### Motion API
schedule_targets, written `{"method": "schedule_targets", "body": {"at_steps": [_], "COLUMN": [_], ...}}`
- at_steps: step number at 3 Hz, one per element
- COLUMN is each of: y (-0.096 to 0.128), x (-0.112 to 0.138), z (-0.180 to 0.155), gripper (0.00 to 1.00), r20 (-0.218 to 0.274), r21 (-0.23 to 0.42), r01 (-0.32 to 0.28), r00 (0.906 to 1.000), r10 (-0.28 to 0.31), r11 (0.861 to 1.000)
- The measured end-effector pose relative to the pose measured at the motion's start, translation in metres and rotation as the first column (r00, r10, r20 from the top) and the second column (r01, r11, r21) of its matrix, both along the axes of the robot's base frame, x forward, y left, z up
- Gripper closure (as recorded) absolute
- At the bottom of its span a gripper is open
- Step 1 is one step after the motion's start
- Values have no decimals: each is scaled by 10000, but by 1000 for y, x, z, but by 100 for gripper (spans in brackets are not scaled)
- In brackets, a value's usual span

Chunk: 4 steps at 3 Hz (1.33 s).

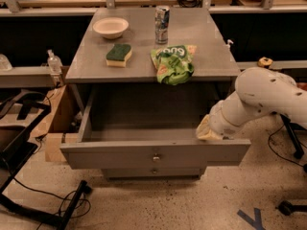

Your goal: Open top drawer

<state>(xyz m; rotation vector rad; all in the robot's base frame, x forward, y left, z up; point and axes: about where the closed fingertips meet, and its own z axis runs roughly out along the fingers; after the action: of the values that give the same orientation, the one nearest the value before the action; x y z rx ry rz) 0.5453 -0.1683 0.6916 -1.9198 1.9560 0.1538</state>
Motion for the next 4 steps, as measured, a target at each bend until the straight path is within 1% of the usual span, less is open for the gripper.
{"method": "schedule_targets", "body": {"at_steps": [1,2,3,4], "y": [9,9,9,10], "x": [-31,-31,-31,-31], "z": [0,0,-1,-1], "gripper": [100,100,82,59], "r20": [-301,-301,-314,-325], "r21": [173,172,170,167], "r01": [89,88,70,53], "r00": [9995,9995,9995,9995], "r10": [-84,-83,-64,-47], "r11": [9998,9998,9998,9998]}}
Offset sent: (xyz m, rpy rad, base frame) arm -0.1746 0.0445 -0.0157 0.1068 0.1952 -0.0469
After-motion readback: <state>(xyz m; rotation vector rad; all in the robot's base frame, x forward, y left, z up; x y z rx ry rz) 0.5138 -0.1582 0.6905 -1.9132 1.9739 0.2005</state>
